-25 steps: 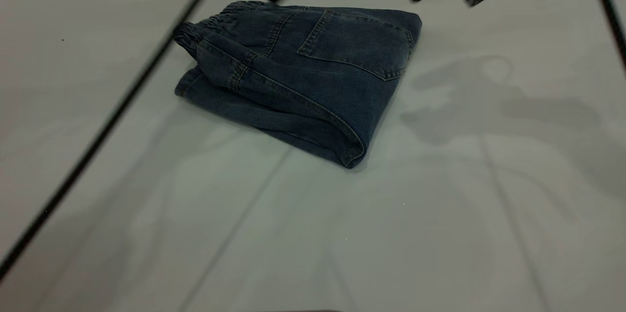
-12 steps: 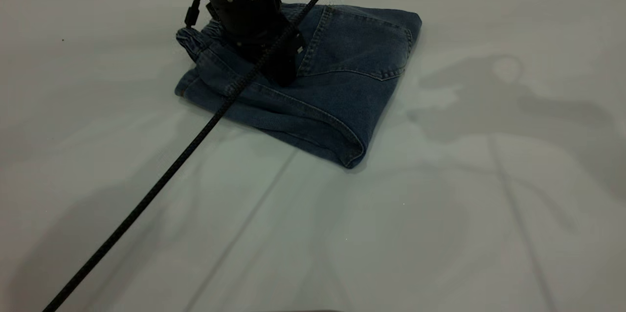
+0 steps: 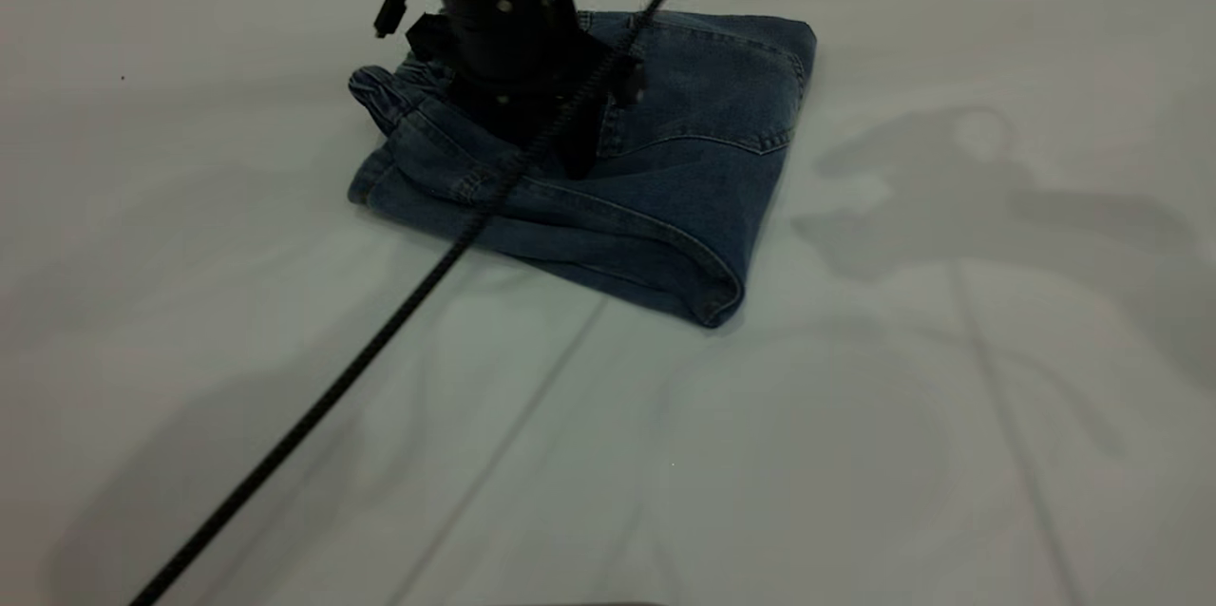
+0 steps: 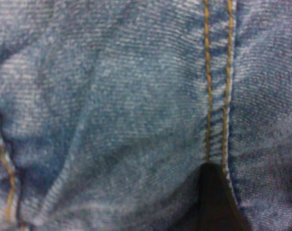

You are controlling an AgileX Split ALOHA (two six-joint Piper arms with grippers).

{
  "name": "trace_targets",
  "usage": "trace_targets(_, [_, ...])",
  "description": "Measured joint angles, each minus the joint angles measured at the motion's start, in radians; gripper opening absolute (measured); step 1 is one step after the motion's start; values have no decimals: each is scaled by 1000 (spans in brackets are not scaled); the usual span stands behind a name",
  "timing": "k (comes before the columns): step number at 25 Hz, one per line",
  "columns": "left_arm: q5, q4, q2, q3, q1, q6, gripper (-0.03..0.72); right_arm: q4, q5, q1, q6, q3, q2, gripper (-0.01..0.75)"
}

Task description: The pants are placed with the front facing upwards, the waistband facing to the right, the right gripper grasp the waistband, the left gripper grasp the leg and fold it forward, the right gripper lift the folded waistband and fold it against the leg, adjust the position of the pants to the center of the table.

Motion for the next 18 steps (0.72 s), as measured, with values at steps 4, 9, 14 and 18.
trace_targets(4, [-2,138,0,0,-51,-304,358,-5,0,0,-1,0,0,568])
trace_targets(9, [-37,235,1,0,-94,-640,358,-8,1,0,-2,0,0,568])
trace_targets(14, [-69,322,9,0,-134,-936,358,-9,13,-1,-2,0,0,568])
trace_targets(18, [-52,377,10,0,-141,-1147,358,-12,22,-2,-3,0,0,568])
